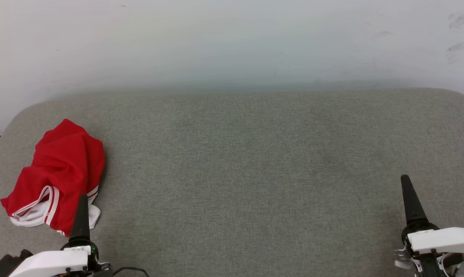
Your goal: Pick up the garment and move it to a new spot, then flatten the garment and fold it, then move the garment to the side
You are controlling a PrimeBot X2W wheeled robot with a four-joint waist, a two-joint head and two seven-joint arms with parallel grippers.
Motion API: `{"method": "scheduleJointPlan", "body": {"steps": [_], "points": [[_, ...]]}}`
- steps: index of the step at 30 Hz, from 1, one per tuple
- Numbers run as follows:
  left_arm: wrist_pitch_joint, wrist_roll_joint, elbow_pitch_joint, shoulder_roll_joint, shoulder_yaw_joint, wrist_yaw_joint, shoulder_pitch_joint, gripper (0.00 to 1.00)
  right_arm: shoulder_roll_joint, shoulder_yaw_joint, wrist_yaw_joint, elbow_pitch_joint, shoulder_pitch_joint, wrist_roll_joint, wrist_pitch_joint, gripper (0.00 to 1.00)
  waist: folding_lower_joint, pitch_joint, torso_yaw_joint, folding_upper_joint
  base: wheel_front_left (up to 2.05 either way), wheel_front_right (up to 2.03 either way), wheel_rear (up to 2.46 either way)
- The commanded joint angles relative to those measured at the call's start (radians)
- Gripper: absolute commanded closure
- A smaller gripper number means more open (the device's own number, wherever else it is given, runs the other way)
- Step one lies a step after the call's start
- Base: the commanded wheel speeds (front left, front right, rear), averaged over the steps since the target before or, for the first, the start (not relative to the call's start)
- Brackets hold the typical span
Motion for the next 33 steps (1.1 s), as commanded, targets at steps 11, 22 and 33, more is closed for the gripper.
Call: {"method": "scheduleJointPlan", "body": {"steps": [11,22,33], "points": [[-0.045,0.271,-0.153,0.003,0.036,-0.002,-0.005,0.0,-0.001,0.01,0.0,-0.137,-0.024,-0.407,-0.049,0.0,0.0,0.005,-0.005,0.0,0.0,0.0,0.0],[-0.077,0.52,-0.263,0.003,-0.056,0.003,0.03,0.0,-0.001,0.042,0.0,-0.229,-0.018,-0.681,-0.08,0.0,0.0,0.009,-0.008,0.0,0.0,0.0,0.0],[-0.109,0.789,-0.292,0.003,-0.175,0.031,0.058,0.0,-0.001,0.062,0.0,-0.225,-0.002,-0.858,-0.112,0.0,0.0,0.013,-0.015,0.0,0.0,0.0,0.0]]}}
